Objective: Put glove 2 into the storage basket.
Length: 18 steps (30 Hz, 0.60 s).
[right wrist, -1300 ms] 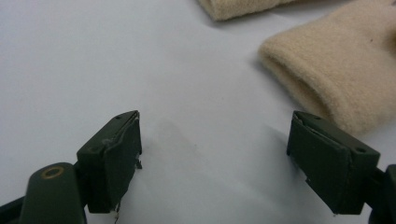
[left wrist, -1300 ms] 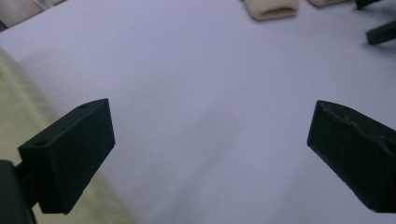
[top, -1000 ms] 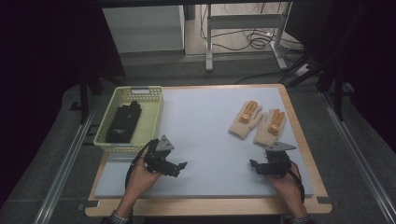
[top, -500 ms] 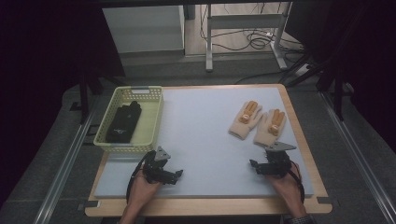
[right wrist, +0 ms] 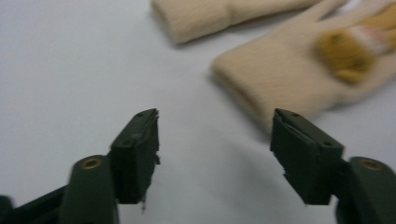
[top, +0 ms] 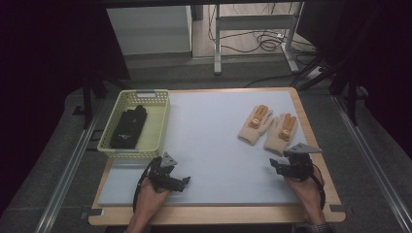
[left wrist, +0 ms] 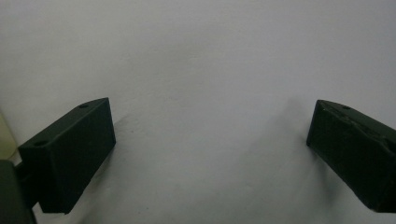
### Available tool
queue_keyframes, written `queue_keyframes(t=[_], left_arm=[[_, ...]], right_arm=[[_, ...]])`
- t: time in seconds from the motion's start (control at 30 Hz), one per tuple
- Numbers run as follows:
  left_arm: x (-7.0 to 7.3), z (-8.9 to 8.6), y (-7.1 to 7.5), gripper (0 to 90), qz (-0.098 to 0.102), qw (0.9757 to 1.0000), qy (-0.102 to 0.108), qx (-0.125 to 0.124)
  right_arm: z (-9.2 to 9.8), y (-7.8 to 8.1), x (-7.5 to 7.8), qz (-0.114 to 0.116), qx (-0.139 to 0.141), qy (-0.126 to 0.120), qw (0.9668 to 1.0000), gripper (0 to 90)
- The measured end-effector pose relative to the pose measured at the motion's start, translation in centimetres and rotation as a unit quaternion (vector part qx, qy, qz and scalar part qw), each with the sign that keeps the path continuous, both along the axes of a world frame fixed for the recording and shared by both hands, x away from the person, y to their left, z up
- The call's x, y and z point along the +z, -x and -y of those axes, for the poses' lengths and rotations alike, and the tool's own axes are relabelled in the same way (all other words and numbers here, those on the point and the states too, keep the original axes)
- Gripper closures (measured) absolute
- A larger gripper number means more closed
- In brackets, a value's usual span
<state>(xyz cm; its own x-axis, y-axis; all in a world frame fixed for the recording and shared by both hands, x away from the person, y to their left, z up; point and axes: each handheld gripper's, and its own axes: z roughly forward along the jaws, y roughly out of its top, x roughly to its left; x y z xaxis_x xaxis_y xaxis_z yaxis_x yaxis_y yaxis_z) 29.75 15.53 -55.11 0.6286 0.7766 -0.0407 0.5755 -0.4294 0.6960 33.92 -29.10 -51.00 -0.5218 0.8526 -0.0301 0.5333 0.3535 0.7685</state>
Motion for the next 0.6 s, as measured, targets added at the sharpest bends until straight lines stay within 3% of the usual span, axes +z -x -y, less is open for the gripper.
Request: queue_keyframes(t=[0.17, 0.27, 0.37, 0.6], left_arm=[[0.0, 0.0, 0.0, 1.3, 0.000, 1.0000, 0.000, 0.000], [0.0, 0.0, 0.0, 1.4, 0.000, 1.0000, 0.001, 0.000], [0.0, 0.0, 0.0, 1.3, 0.000, 1.0000, 0.001, 0.000], [0.0, 0.0, 0.0, 1.4, 0.000, 1.0000, 0.001, 0.000]], right_arm=[[1.7, -1.3, 1.1, 0.010, -0.027, 0.001, 0.9996, 45.5], [2.8, -3.1, 1.6, 0.012, -0.050, -0.008, 0.9987, 48.0], [3.5, -5.3, 1.5, 0.016, -0.069, -0.012, 0.9975, 44.6], [3.3, -8.8, 0.5, 0.002, -0.079, -0.020, 0.9966, 40.5]])
